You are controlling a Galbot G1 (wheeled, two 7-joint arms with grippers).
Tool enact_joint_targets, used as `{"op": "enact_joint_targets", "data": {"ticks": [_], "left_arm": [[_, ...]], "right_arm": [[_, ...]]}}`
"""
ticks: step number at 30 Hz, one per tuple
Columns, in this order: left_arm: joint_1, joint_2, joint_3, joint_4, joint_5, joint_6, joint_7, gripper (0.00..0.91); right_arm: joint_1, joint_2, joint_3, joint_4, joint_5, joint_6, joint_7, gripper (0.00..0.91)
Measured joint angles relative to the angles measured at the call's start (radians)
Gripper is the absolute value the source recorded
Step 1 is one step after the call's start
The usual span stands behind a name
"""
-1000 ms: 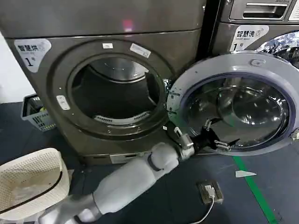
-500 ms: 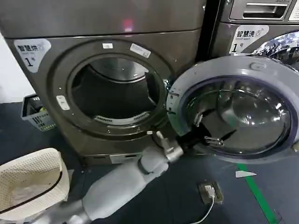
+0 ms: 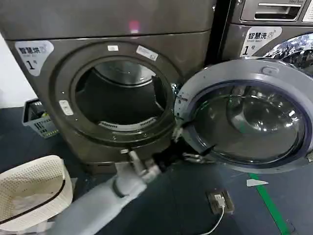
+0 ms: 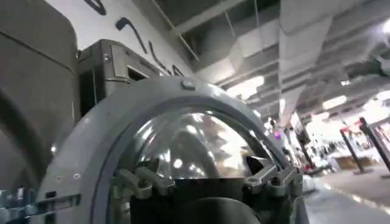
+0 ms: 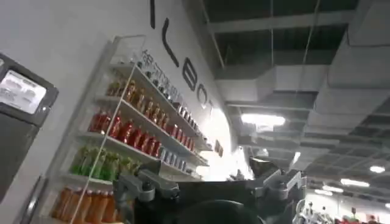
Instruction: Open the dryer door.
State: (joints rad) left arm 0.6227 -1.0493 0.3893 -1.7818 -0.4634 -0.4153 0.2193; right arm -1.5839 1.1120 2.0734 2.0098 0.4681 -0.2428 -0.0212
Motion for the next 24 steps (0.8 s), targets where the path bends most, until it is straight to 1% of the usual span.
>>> {"op": "enact_joint_targets", "data": {"ticks": [3,6,12,16,20,24], "left_arm": [[0.032,0.087,-0.035,-0.037,0.036,0.011,0.003,0.907],[0.065,0.194,-0.072,-0.068,0.029,0.068,0.003,0.907],[0.158,0.384,-0.202,-0.070,0.034,0.174,0.012,0.907],[0.236,0.495,-0.282,-0.064,0.072,0.246,0.030,0.907],[0.321,0.622,-0.360,-0.072,0.121,0.338,0.079,0.907],[0.376,0.750,-0.432,-0.044,0.138,0.368,0.131,0.907]], "right_arm": [[0.009,-0.004,0.015,0.011,-0.050,0.003,-0.006,0.907],[0.018,-0.004,0.032,0.019,-0.081,0.009,-0.006,0.907],[0.025,-0.002,0.046,0.022,-0.086,0.011,-0.007,0.907],[0.023,-0.004,0.065,0.022,-0.092,0.010,-0.019,0.907],[0.011,-0.009,0.089,0.026,-0.113,0.015,-0.030,0.907],[0.003,-0.006,0.106,0.031,-0.133,0.022,-0.043,0.907]]}}
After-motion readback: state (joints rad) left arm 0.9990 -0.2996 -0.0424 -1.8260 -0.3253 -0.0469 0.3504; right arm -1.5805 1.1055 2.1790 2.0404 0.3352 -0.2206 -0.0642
